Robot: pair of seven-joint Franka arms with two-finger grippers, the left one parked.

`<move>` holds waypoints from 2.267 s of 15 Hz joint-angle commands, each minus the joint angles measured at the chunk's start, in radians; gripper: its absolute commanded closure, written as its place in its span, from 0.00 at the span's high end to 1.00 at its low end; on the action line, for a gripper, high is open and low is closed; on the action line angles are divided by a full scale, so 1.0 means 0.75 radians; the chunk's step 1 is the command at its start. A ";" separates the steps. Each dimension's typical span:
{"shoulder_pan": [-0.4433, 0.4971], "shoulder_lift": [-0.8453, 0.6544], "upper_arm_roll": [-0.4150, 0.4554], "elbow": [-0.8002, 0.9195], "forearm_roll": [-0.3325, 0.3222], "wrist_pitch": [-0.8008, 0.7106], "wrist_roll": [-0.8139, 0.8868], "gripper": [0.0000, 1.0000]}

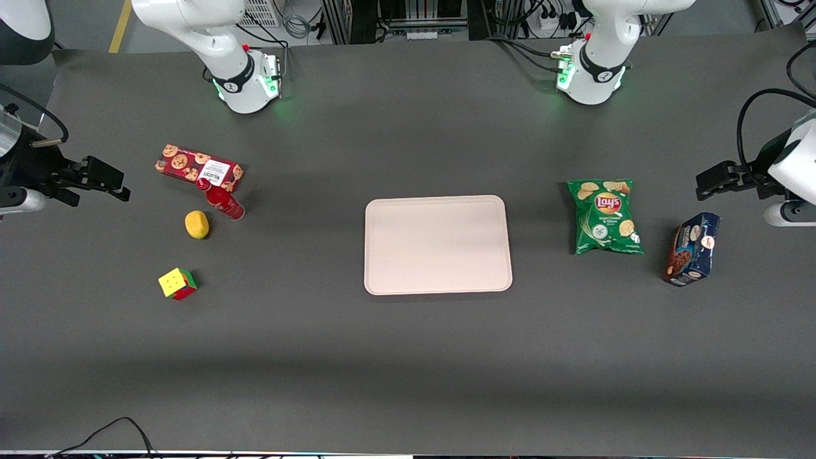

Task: Place coke bottle on tray
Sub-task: 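Move the right gripper toward the red Coca-Cola bottle beside the biscuit box, then lower the open right gripper around the bottle's neck and close it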

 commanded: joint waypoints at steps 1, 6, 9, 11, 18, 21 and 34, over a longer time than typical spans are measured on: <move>0.009 0.019 -0.007 0.042 0.014 -0.043 0.028 1.00; -0.005 0.017 -0.009 0.020 0.014 -0.063 0.005 1.00; 0.001 -0.042 -0.003 -0.125 -0.027 -0.039 0.019 1.00; 0.003 -0.109 -0.003 -0.276 -0.033 0.061 0.020 1.00; 0.003 -0.385 0.034 -0.906 -0.037 0.495 0.022 1.00; 0.003 -0.416 0.063 -1.074 -0.064 0.638 0.020 1.00; -0.040 -0.310 0.071 -1.306 -0.080 0.970 -0.066 1.00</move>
